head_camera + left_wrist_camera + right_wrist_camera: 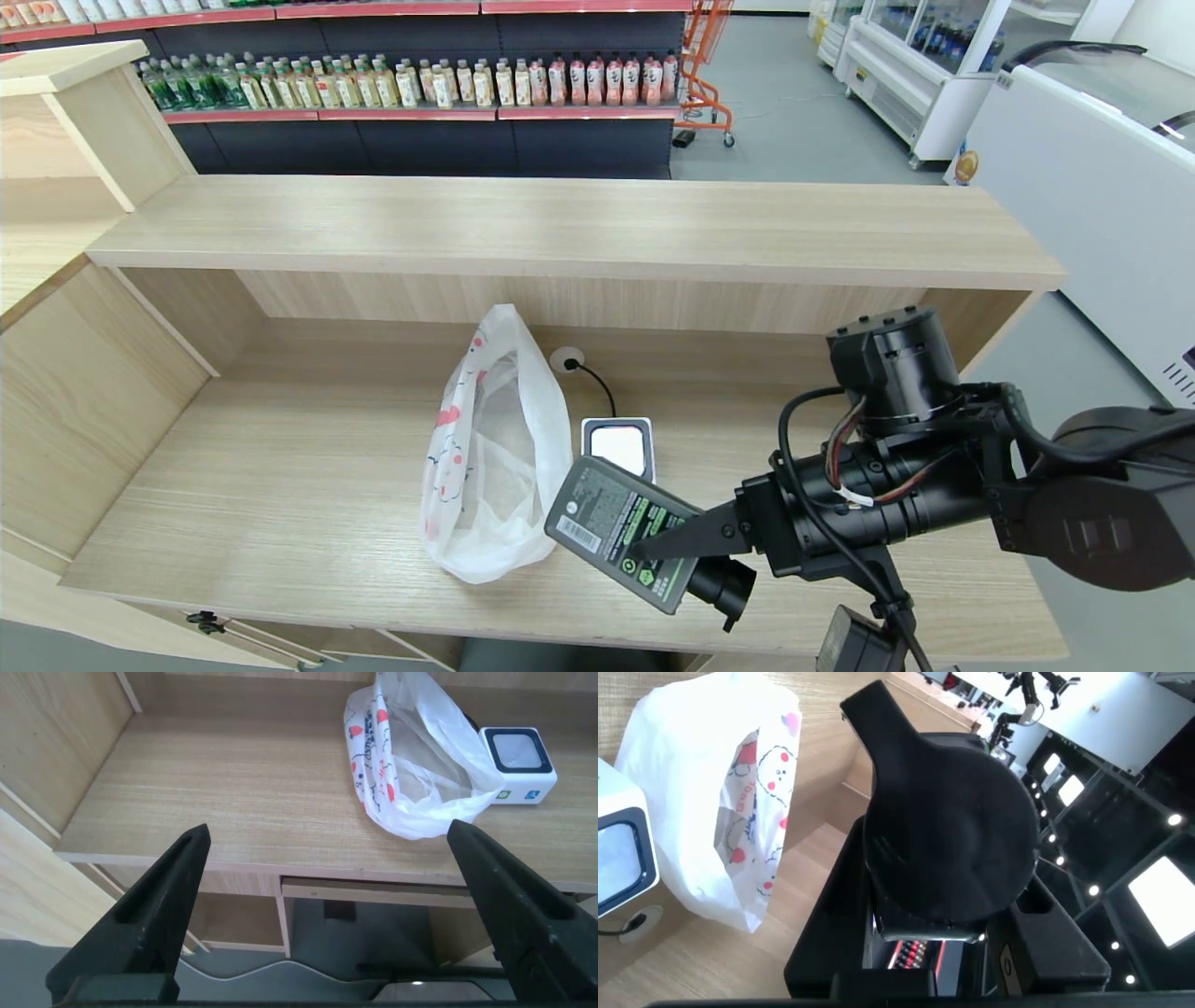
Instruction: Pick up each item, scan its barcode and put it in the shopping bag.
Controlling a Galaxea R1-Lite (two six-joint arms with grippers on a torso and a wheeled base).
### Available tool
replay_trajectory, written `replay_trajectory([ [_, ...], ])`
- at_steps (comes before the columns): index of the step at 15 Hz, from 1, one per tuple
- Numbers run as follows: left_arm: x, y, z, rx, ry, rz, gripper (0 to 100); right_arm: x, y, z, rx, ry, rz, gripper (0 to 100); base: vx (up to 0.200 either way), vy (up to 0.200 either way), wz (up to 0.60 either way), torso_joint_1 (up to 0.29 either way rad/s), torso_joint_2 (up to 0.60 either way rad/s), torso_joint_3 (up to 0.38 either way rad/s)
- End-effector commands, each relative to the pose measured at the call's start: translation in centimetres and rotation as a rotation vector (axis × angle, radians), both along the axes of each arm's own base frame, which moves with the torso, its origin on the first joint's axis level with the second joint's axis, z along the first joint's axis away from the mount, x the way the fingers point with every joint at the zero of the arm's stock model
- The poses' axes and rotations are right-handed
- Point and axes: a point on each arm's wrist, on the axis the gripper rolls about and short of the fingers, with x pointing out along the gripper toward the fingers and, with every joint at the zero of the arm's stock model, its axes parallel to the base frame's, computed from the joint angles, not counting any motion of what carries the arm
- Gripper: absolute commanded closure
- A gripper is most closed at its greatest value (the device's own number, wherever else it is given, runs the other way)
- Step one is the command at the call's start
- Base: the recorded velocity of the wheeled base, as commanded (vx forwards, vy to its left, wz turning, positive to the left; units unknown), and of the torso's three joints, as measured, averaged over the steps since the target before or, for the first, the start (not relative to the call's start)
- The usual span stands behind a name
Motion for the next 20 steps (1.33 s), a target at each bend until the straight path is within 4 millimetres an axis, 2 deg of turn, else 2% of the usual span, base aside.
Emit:
replay_trajectory([
  [1, 0.00, 0.00, 0.00, 0.000, -0.001, 0.000, 0, -0.01, 0.05, -0.02, -0.003, -0.074, 0.031, 100, 0.000, 0.000, 0.00, 0.000, 0.00, 0.000],
  [20, 0.00, 0.00, 0.00, 0.000, -0.001, 0.000, 0, -0.53, 0.84, -0.33, -0.007, -0.061, 0.067, 100, 0.000, 0.000, 0.00, 0.000, 0.00, 0.000],
])
